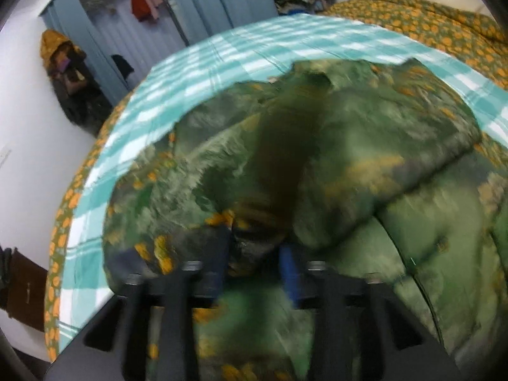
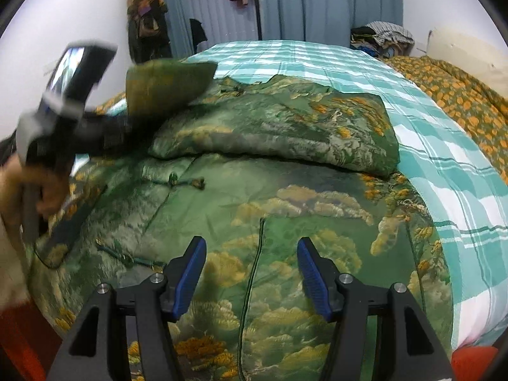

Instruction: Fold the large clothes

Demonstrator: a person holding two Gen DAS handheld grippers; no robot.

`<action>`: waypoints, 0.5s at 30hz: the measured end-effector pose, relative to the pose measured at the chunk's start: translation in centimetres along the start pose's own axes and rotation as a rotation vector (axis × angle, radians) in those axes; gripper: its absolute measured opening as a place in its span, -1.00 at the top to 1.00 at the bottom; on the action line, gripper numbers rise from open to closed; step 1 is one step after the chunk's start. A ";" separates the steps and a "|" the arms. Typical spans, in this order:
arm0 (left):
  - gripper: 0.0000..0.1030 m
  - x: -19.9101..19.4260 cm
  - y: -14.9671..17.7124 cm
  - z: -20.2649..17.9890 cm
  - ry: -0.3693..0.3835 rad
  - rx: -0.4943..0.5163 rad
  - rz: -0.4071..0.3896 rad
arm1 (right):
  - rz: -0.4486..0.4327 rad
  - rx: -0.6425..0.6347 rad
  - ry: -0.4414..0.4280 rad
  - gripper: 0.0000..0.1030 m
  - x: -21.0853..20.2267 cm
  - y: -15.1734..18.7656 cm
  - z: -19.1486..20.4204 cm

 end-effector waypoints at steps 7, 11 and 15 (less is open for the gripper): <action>-0.52 -3.4 4.2 0.7 0.034 0.009 -0.005 | -0.028 0.121 -0.145 -0.18 1.0 -4.6 -1.2; -0.56 -3.6 6.5 3.7 0.042 -0.136 0.019 | -0.010 0.285 -0.329 -0.18 3.5 -7.5 -1.4; -0.63 -3.2 8.5 6.1 0.063 -0.278 0.046 | 0.038 0.371 -0.473 -0.18 7.3 -10.6 0.5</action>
Point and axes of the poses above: each gripper's, at about its wrist camera, not at the fingertips, and x roughly the way its jaws point, z to its left, y to its underside, the point moved 5 cm from there along x, roughly the way its jaws point, and after that the axes turned 12 degrees about -x, right-handed, at the moved point
